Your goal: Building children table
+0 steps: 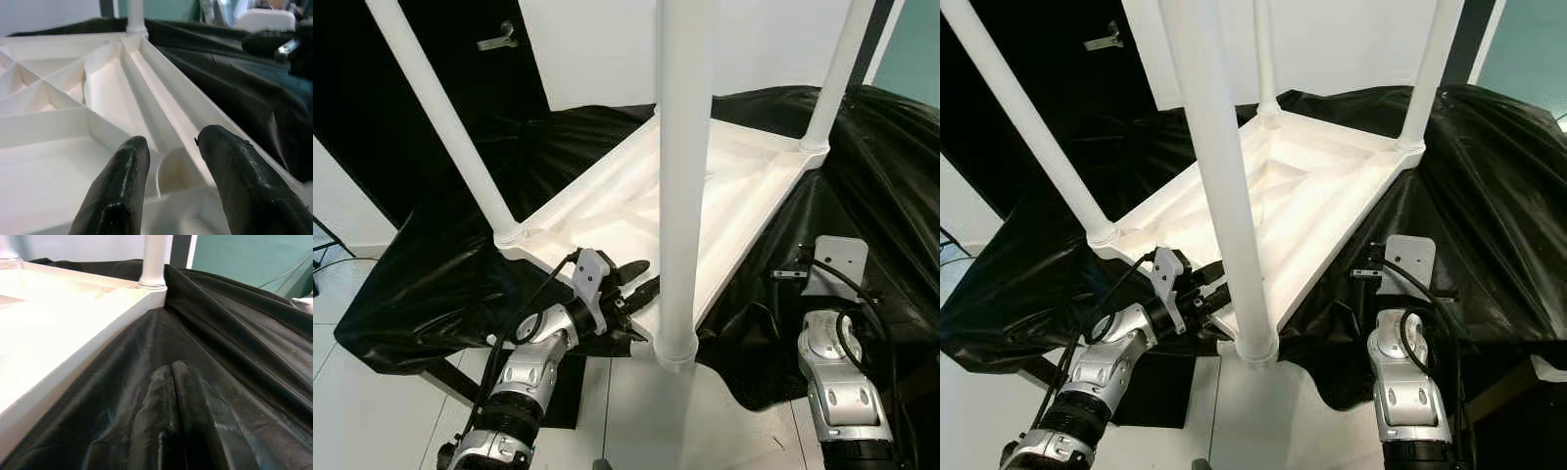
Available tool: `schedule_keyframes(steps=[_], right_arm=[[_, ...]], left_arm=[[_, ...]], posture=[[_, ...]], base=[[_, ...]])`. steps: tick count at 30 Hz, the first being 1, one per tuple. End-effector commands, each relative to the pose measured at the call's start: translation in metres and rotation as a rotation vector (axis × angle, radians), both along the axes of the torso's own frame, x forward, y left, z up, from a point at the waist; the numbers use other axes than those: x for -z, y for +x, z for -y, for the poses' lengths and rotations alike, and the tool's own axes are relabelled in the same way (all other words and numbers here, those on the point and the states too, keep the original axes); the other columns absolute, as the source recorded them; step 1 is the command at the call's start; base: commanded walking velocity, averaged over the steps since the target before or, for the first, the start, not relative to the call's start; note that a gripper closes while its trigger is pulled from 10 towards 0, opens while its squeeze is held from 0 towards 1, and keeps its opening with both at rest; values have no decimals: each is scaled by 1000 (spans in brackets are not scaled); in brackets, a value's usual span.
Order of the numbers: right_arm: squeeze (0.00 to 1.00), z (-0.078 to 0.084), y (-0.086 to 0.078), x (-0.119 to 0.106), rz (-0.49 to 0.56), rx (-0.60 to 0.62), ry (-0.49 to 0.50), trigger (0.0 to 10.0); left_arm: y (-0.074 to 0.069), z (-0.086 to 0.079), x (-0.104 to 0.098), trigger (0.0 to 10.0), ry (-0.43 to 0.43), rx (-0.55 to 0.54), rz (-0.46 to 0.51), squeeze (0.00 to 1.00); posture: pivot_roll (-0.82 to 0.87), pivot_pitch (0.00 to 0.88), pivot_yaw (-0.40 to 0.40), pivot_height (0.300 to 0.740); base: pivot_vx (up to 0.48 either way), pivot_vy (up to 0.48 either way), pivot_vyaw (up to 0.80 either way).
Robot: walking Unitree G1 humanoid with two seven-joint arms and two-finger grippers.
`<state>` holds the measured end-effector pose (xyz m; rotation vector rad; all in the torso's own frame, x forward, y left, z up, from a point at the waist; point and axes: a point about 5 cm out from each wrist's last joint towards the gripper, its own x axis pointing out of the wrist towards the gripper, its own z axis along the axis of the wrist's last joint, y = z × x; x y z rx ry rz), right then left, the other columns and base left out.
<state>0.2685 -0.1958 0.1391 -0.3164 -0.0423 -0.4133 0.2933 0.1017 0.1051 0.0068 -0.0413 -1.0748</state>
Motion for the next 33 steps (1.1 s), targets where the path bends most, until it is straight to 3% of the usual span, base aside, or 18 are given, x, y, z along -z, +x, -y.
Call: schedule_keyframes(steps=[1,5,9,10,18,19,21,22,23,32,33], right_arm=[[0,-2,0,1,-7,-6,10,10000],[0,-3,1,2,-10,-14,7,10000],[0,-4,2,2,-10,-15,7,10000],[0,-4,2,2,-10,-16,7,10000],[0,-5,2,2,-13,-17,7,10000],[0,-5,2,2,-14,-15,7,10000],[0,-5,2,3,-15,-14,7,10000],[0,-5,2,3,-16,-11,7,10000],[0,-4,2,3,-17,-7,7,10000],[0,-2,1,4,-21,2,3,10000],[0,-2,1,4,-21,2,3,10000]], left_arm=[[-8,-6,4,10000,27,113,-40,0],[-18,-19,7,10000,68,246,-98,0],[-18,-26,6,10000,78,278,-106,0],[-20,-29,5,10000,91,314,-123,125],[-25,-41,3,10000,141,435,-179,184],[-25,-44,2,10000,148,459,-197,290],[-26,-45,1,10000,152,475,-209,290],[-27,-47,1,10000,158,500,-228,902],[-27,-47,0,10000,161,516,-237,1000],[-32,-51,-4,10000,179,600,-294,1000],[-32,-51,-3,10000,189,598,-282,204]], posture=[[-74,0,86,740],[-69,0,84,740],[-66,0,83,740],[-65,0,82,740],[-69,0,88,740],[-71,0,89,740],[-71,0,89,740],[-75,0,91,740],[-78,0,93,740],[-81,0,90,740],[-80,0,90,740]], base=[[0,0,0],[0,0,0],[0,0,0],[0,0,0],[0,0,0],[0,0,0],[0,0,0],[0,0,0],[0,0,0],[0,0,0],[0,0,0]])
